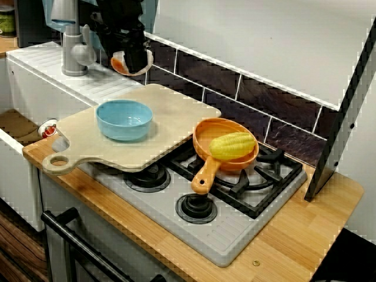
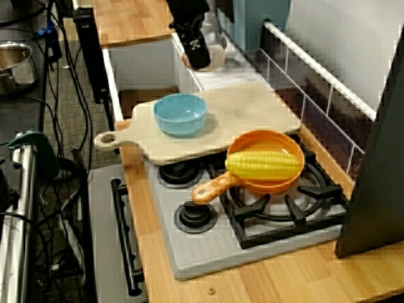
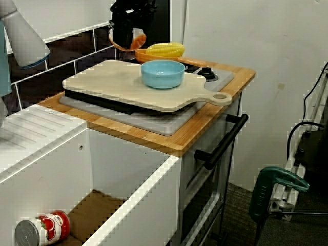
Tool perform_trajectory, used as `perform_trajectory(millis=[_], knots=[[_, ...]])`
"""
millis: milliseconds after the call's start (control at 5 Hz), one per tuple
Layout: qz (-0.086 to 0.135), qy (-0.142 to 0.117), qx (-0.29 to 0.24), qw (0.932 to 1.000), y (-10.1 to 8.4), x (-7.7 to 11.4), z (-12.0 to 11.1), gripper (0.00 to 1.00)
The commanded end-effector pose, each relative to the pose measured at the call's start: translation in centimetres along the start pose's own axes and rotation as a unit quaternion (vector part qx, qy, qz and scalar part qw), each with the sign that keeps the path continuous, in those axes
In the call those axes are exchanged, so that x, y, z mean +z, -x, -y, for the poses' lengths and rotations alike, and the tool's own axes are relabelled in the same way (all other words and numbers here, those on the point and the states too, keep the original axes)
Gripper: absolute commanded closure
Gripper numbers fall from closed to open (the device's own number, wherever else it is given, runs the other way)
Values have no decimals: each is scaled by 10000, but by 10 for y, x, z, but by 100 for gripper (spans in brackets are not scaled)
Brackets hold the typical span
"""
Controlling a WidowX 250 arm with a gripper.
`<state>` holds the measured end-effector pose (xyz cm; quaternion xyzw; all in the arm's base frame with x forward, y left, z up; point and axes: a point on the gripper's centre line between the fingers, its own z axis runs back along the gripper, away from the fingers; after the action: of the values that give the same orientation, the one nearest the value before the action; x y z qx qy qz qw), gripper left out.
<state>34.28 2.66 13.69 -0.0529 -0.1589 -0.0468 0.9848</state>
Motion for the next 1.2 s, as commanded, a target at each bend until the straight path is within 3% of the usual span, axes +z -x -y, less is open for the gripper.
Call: perform_trajectory(millis=[0,200,1000], knots=[[135,-189,-637,9977,18,21,11,100],[99,-253,-963,9950,31,17,19,100],[-1,-389,-950,9947,43,2,25,100]])
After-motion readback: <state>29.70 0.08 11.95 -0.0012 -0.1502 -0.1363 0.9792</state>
